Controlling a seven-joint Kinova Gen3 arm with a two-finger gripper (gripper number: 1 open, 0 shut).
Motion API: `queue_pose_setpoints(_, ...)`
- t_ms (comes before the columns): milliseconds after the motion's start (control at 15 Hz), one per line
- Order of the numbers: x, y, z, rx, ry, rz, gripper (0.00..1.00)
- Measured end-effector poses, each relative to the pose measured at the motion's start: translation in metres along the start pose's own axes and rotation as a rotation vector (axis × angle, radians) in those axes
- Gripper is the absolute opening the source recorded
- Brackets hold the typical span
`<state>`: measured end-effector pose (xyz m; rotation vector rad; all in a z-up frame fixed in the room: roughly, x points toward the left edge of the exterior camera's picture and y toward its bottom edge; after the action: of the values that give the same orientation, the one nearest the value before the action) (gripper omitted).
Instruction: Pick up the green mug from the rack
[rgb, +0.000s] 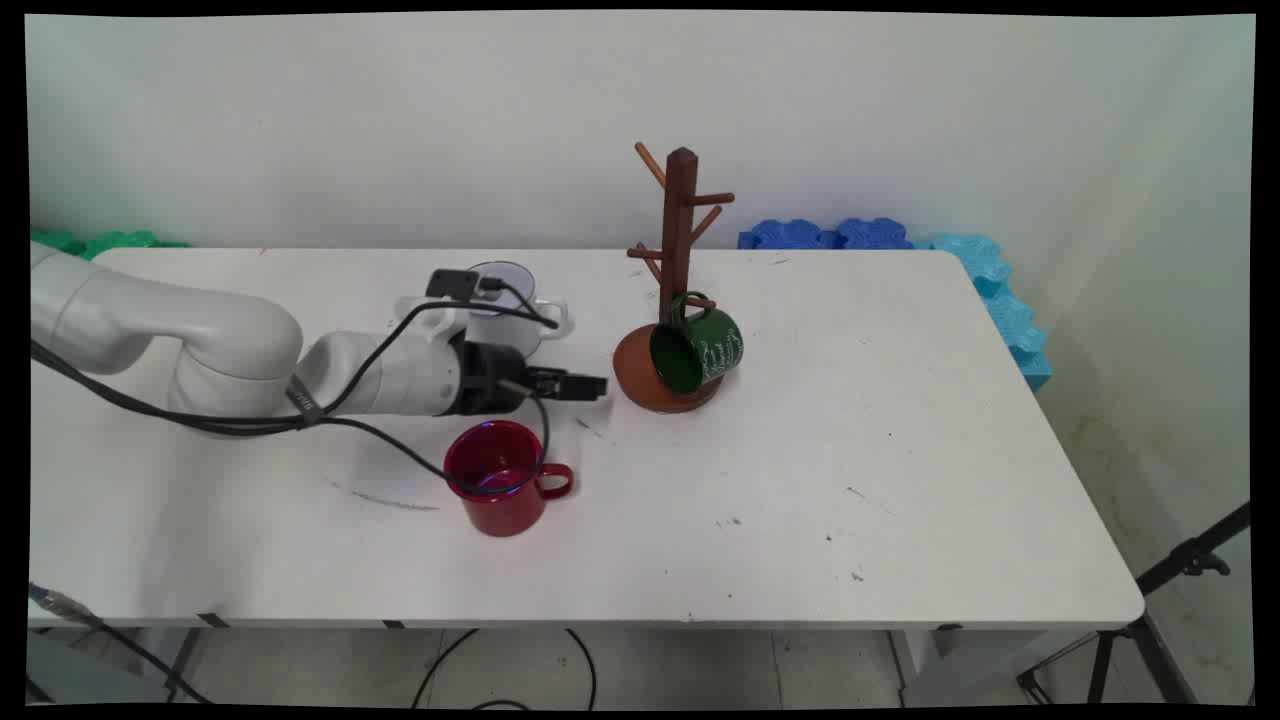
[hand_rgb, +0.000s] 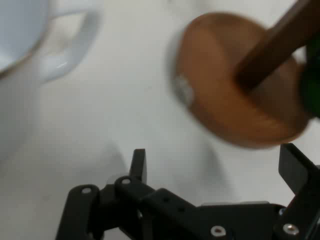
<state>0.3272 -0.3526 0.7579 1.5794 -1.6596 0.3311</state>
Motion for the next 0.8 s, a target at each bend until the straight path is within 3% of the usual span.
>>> queue_pose_setpoints(400, 0.016, 0.044, -0.005, -0.134, 0.075, 0.044, 1.0)
queue_pose_setpoints(800, 0.016, 0.066, -0.009, -0.197, 0.084, 0.073, 1.0)
